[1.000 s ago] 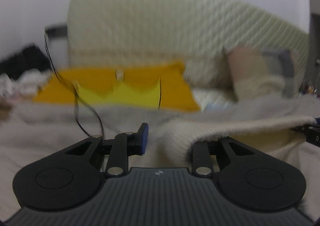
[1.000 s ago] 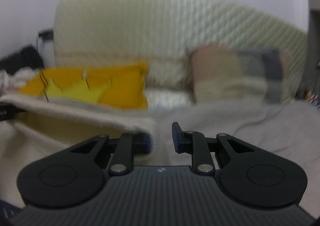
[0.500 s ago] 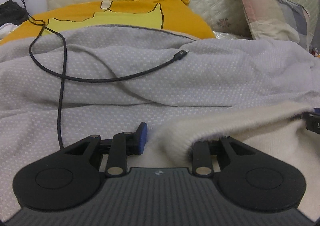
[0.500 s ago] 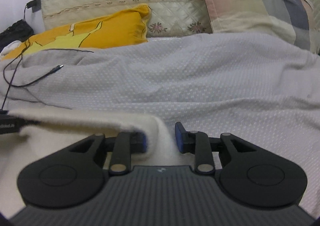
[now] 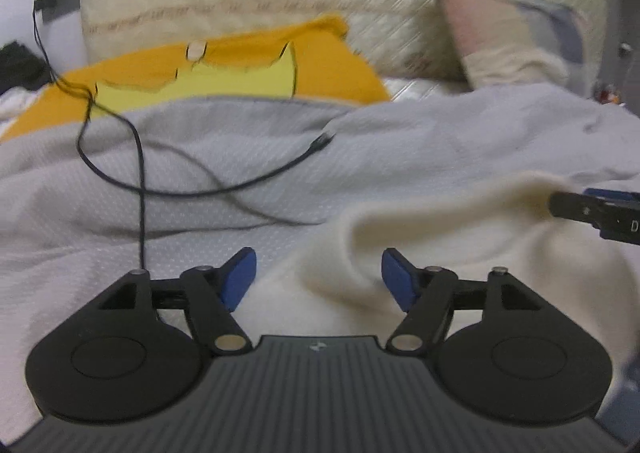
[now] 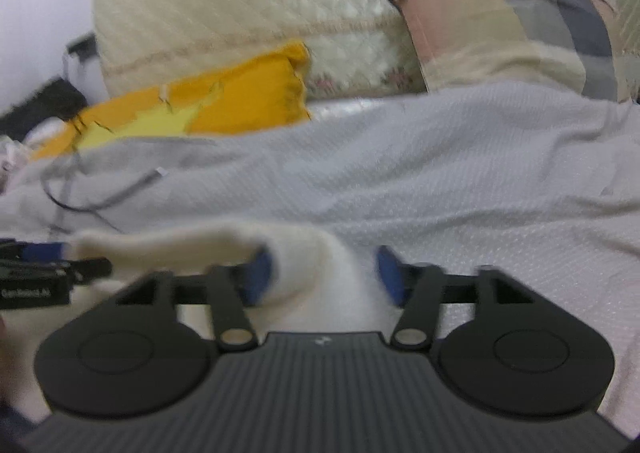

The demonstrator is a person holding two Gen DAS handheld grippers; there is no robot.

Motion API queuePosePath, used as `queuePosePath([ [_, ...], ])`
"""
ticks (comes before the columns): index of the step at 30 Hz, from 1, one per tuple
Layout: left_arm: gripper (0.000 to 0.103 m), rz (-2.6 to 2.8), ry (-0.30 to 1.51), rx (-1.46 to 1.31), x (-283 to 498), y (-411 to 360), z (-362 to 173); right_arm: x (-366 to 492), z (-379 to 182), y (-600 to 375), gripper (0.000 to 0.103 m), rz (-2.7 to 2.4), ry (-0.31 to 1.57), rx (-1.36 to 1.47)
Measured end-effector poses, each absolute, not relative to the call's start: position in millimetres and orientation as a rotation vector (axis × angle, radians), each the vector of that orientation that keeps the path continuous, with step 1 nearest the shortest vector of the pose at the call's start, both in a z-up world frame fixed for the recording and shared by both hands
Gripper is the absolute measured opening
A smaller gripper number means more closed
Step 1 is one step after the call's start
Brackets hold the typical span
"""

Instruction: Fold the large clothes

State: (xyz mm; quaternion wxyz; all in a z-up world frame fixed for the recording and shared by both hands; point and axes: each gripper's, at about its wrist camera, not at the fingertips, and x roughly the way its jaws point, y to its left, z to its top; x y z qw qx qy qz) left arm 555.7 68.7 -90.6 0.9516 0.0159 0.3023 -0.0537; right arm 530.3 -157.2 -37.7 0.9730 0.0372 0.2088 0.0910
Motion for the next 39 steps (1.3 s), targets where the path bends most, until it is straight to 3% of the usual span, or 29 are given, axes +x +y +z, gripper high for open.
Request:
queuePosePath([
  [12,0.075,-0.131,0.489,-0.049,367,67,-3,345,37,-157,0.069,0.240,0.309,0.023],
  [25,0.075,-0.106,0.441,-0.112,122,63,13,127,54,-164,0.069,0.299,0.260,0.021],
  [33,0.075,-0.098,0.449,-0.109,53,64,2,73,30,-169,0.069,0.286,0.299,0.087],
  [39,0.075,-0.088,0.512,-0.134,56,66,-15,57,2,-174,0.069,0.262,0.339,0.125],
])
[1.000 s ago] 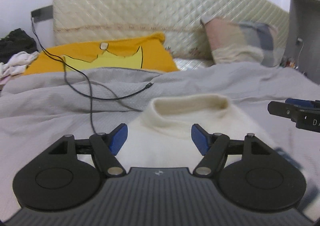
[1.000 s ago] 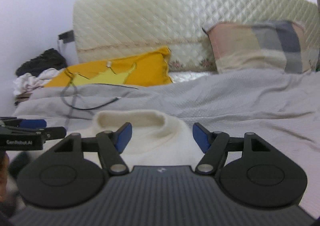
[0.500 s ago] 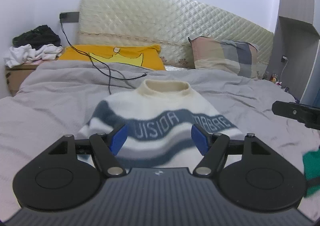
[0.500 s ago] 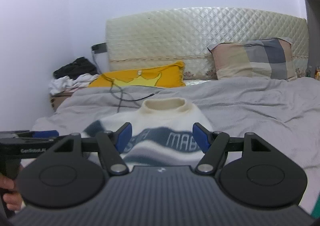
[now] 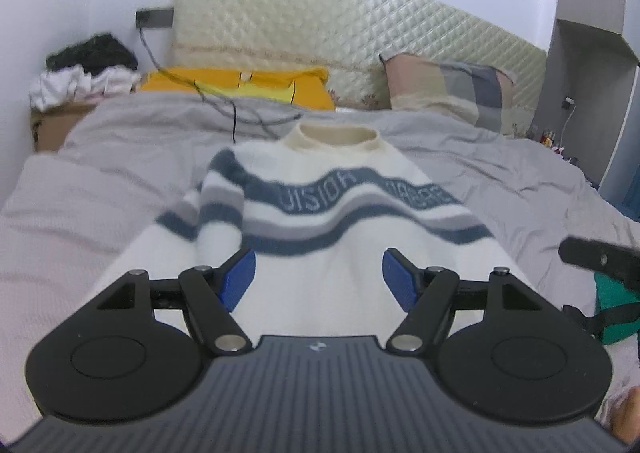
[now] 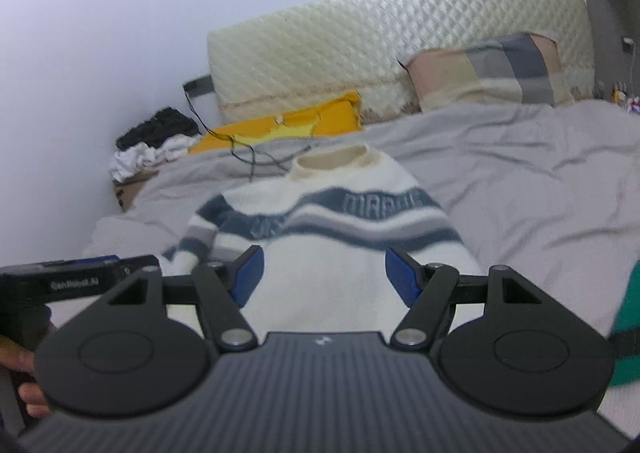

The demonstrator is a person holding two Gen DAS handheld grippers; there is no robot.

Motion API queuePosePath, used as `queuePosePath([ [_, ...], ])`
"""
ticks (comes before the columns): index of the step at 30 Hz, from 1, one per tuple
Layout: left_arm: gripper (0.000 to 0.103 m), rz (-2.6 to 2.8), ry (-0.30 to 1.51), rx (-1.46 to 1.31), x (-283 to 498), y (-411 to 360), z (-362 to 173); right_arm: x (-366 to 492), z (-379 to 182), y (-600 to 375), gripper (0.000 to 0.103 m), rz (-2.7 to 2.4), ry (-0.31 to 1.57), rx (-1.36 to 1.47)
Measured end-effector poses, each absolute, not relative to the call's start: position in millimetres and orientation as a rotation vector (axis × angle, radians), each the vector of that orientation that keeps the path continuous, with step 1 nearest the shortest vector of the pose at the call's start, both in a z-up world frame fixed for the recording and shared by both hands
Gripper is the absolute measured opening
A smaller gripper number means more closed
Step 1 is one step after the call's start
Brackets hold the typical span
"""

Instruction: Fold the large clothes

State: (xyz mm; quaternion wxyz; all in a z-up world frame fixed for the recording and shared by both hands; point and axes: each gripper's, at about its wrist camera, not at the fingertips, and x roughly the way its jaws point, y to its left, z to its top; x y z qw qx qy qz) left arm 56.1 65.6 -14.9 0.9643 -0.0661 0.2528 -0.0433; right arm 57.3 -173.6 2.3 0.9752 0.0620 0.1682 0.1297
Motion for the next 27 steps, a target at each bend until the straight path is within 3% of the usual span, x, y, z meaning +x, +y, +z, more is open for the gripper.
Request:
queuePosePath([
  [8,0.075,-0.039,0.609,-0.213,77,73,-36,61,-18,-169,0.069,0.252,0.399,0.108],
  [13,0.076,0.012,0.658,-0.308,89,89,-45,66,-22,-173,0.084,0.258,0.415,0.125],
  [15,0.082,0.031,0.661,-0.378,91,99,-47,68,-23,-175,0.092,0.255,0.421,0.138],
  [27,0.085,0.125,0.736,-0.913,88,165,-80,85,-38,-177,0.092,0.273,0.525,0.187],
])
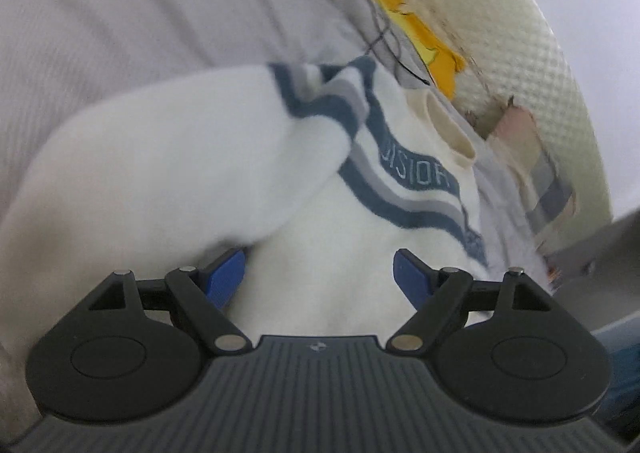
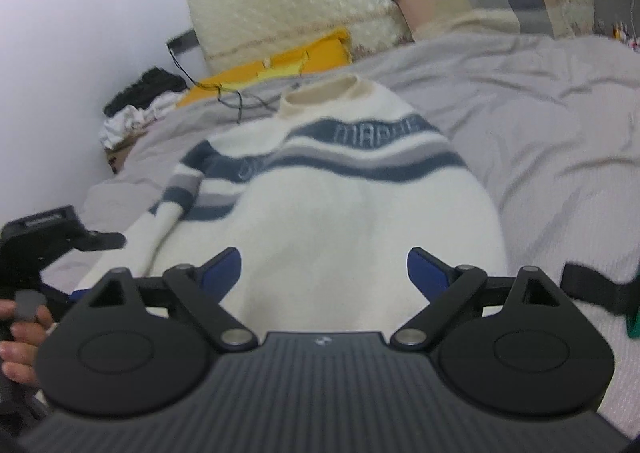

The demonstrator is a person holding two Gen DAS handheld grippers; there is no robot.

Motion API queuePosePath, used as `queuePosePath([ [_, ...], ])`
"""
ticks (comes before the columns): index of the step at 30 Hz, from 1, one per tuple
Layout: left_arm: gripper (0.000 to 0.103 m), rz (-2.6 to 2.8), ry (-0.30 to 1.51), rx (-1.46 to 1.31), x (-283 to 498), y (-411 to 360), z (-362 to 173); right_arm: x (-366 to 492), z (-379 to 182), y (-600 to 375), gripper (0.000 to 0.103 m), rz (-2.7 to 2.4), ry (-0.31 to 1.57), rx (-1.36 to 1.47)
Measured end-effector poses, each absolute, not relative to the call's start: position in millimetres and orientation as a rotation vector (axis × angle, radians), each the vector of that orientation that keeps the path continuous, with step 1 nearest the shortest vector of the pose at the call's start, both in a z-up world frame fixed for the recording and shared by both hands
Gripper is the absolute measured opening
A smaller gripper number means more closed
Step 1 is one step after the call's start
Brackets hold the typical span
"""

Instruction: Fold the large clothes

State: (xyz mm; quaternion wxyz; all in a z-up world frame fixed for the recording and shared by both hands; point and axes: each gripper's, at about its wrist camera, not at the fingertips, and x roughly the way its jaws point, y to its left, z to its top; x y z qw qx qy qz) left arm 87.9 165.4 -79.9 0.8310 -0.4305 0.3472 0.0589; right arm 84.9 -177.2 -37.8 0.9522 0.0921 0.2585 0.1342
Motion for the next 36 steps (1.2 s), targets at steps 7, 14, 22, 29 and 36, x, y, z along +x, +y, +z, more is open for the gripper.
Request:
queuePosePath([
  [7,0.085,0.201,0.750,-1.208,80,198,-113,102,-58,-189,0.092,0.303,0.648,0.353],
  [14,0.085,0.313,0.695,-1.374,81,216,-135,116,-80,-187,0.091,0.293,0.737,0.389],
  [22,0.075,0.468,0.530,-1.396,68,236,-133,122,-83,-186,0.091,0.281,0.738,0.381],
  [29,0.019,0.604,0.506,-1.254,73,262,-114,125,-84,-186,0.091,0.275,0.732,0.370],
  [36,0.010,0.609,0.428,-1.105,88,307,-54,126,-83,-186,0.091,0.273,0.710,0.337],
])
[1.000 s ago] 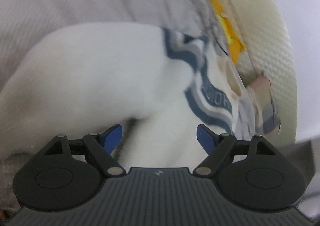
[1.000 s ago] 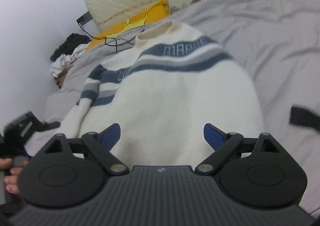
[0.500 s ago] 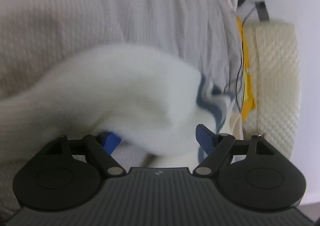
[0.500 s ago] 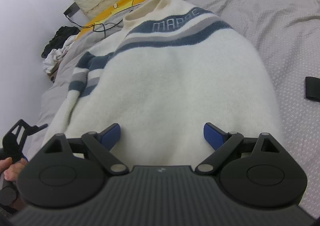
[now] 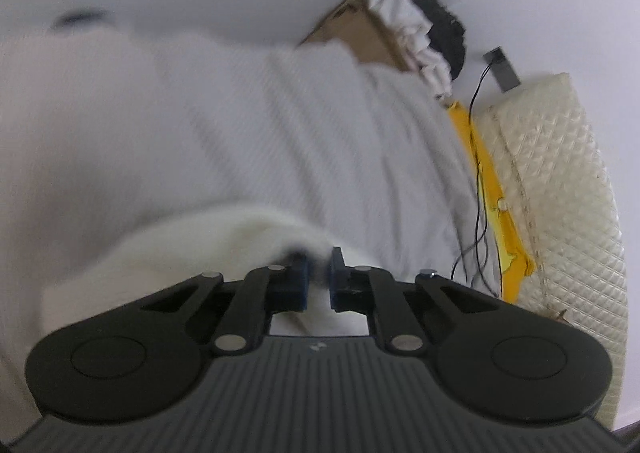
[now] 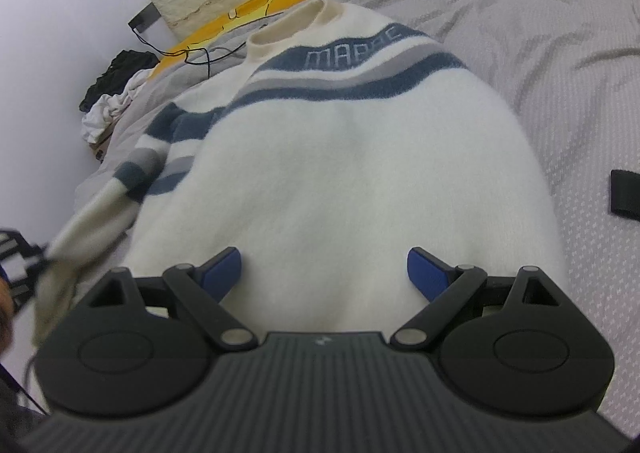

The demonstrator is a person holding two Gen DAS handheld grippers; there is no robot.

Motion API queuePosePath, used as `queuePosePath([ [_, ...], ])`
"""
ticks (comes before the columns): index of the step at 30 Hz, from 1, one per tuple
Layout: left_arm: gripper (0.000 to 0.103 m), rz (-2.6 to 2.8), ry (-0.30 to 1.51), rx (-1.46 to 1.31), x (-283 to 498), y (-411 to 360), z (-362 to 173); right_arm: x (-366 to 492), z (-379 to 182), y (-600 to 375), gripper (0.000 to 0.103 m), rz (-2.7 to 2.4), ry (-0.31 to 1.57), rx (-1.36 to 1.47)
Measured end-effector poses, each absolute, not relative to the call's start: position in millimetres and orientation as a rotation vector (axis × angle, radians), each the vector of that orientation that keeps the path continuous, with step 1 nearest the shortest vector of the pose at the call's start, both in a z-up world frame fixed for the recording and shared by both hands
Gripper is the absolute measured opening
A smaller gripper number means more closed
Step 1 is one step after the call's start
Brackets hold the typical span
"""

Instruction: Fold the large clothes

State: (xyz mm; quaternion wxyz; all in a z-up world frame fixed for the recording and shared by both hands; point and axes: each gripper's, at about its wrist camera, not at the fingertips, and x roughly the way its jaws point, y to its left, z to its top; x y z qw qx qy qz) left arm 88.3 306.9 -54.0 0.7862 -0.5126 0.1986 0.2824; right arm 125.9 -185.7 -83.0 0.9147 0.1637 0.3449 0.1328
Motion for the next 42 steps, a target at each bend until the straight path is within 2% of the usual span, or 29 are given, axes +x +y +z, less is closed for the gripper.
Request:
queuePosePath([
  [4,0.009,0.636,0.414,-0.970,123,347,-4,129,-81,-184,0.091,0.276,0.690,0.314],
  [9,0.008,0.567,0.403,-0.773,191,387,85,133,-74,-178,0.091,0.311,0.628,0.286],
  [12,0.008,0.487,0.315,-0.672,222,396,135,135,-70,-172,0.091,0.325,0.592,0.249],
  [15,0.008,0.433,0.228,-0.589,238,401,152,139,-69,-168,0.091,0.336,0.585,0.235],
  [19,0.008,0.434,0.231,-0.572,251,424,105,142,-72,-165,0.091,0.348,0.581,0.219],
  [25,0.008,0.587,0.439,-0.579,253,477,-26,149,-75,-164,0.091,0.347,0.602,0.219],
  [28,0.009,0.625,0.509,-0.629,246,490,-72,149,-77,-168,0.091,0.330,0.619,0.236],
  [31,0.009,0.621,0.542,-0.626,244,485,-97,153,-79,-171,0.091,0.323,0.640,0.268],
  [35,0.011,0.617,0.554,-0.600,246,482,-98,155,-79,-168,0.091,0.309,0.641,0.248],
  [37,0.029,0.609,0.583,-0.597,243,478,-94,154,-77,-167,0.092,0.304,0.632,0.237],
  [38,0.047,0.601,0.598,-0.593,241,475,-91,153,-76,-166,0.092,0.303,0.626,0.230],
  [39,0.057,0.604,0.606,-0.579,238,467,-92,152,-74,-166,0.091,0.300,0.621,0.224],
  [42,0.060,0.577,0.620,-0.523,229,446,-76,149,-72,-167,0.091,0.298,0.605,0.209],
])
